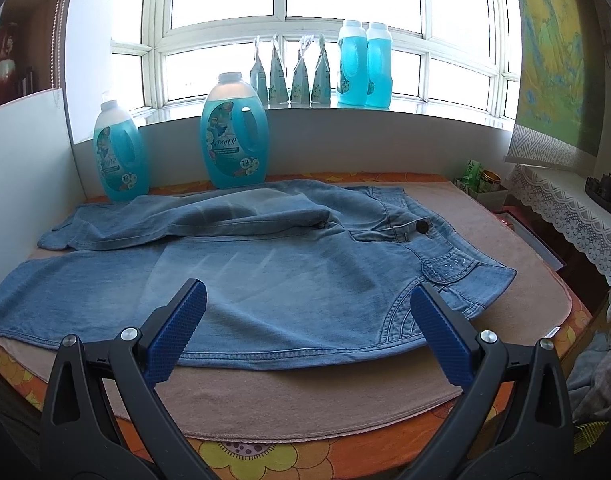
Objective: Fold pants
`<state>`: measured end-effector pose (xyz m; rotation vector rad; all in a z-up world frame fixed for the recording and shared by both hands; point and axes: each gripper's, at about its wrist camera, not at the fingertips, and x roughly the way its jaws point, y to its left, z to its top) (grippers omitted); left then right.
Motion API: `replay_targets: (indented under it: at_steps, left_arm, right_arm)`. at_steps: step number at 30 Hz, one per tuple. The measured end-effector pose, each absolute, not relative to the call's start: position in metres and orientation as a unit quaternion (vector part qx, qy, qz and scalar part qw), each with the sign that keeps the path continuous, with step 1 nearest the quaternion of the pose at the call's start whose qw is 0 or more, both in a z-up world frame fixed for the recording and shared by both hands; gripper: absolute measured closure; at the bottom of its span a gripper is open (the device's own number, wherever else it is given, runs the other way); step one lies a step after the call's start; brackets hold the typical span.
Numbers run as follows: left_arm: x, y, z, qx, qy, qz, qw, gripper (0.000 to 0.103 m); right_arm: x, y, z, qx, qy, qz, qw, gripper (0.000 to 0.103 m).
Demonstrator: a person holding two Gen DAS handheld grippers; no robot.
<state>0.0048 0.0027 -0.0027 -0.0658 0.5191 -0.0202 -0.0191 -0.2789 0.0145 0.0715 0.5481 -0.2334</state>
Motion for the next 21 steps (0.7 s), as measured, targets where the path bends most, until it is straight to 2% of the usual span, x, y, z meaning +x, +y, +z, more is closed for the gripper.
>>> replay_targets:
  at_steps: [21]
  left_arm:
    - [0.0111,0.0002,-0.0072,-0.028,0.264,-0.011,0.964,0.000]
  right_arm:
    - [-0.0152,-0.2871,0.0090,0.022,0.276,-0.135,0.951,0.000]
